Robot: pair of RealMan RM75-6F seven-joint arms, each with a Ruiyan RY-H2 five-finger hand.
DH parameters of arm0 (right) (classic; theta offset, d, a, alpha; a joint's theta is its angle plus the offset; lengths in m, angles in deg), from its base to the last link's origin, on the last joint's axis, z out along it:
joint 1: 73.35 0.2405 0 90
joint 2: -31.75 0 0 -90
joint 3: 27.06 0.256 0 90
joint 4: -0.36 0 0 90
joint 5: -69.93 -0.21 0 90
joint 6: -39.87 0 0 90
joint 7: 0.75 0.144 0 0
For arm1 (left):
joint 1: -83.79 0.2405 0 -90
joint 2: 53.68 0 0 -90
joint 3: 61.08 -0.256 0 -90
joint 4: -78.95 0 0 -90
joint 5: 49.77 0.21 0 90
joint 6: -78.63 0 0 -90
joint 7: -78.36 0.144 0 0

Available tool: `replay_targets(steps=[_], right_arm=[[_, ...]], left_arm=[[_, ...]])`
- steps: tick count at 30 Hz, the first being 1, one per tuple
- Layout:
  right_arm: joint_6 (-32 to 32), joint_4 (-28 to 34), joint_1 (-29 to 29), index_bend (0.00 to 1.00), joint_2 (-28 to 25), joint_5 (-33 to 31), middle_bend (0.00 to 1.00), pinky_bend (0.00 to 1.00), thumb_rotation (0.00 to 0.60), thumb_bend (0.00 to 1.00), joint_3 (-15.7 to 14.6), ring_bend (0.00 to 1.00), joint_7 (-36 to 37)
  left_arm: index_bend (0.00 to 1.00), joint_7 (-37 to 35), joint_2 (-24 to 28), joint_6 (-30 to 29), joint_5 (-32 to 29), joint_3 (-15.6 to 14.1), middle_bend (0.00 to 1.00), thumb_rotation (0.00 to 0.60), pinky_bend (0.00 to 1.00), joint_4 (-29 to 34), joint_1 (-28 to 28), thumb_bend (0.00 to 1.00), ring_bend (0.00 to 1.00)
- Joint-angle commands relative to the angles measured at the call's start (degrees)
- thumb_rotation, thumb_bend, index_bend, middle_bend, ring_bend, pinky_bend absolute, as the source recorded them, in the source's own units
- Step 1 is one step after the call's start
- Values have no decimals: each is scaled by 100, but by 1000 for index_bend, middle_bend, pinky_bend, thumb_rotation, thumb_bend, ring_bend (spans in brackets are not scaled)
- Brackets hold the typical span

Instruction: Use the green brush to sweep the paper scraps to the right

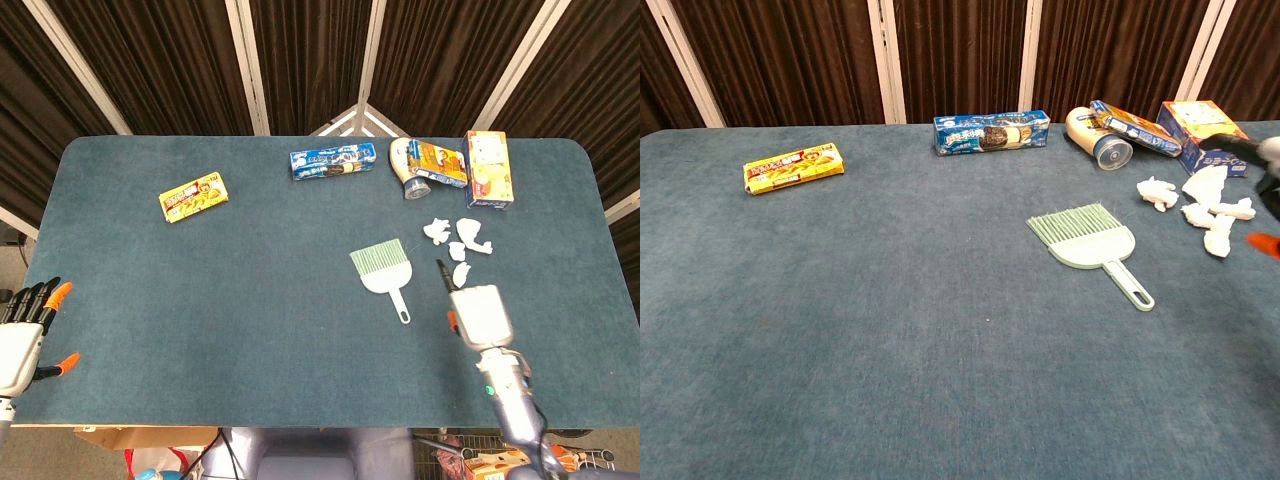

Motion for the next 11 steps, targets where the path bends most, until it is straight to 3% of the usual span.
replay_targets(steps=[1,4,11], right_arm=[[193,-21,-481,0,-578,584,123,189,600,353,-430,95,867],[233,-125,-679,0,-837,953,2,101,600,341,-656,0,1315],[687,-190,-1113,0,-1124,1599,0,78,600,329,-854,0,1972]], left_arm=[[0,34,-13,-18,15,-2,0,600,0,-15,4,51,0],[0,93,-23,-52,23,15,0,600,0,-57,5,51,0],[0,175,-65,-108,-23,78,0,600,0,-159,3,51,0]])
